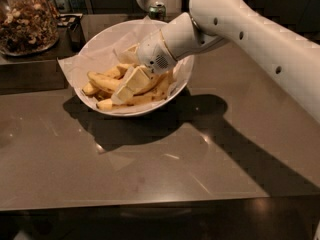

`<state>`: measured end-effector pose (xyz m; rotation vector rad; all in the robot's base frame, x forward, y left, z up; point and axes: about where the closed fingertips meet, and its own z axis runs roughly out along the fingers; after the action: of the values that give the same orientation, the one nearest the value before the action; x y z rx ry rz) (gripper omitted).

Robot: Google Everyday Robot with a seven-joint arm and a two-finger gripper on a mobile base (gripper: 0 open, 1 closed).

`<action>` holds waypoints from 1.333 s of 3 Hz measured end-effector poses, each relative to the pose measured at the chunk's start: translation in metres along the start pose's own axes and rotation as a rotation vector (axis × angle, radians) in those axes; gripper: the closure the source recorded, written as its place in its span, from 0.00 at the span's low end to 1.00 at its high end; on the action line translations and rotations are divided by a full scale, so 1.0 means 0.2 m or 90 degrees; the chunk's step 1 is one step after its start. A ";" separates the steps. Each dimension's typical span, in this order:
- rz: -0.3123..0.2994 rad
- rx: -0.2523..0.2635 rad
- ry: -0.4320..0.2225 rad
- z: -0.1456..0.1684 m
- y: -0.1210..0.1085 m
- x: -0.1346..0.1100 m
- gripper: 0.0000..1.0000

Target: Pick banana from white bowl

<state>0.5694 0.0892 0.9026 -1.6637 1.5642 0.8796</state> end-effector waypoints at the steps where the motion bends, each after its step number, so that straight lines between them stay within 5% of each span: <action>1: 0.011 0.010 0.005 0.00 -0.02 0.04 0.35; 4: 0.029 0.048 0.004 -0.06 0.01 0.09 1.00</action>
Offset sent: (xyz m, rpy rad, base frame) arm 0.0063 -0.0222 -0.0098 -0.0057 -0.0099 -0.0964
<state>0.5690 0.0697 0.8927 -1.5858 1.6253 0.8283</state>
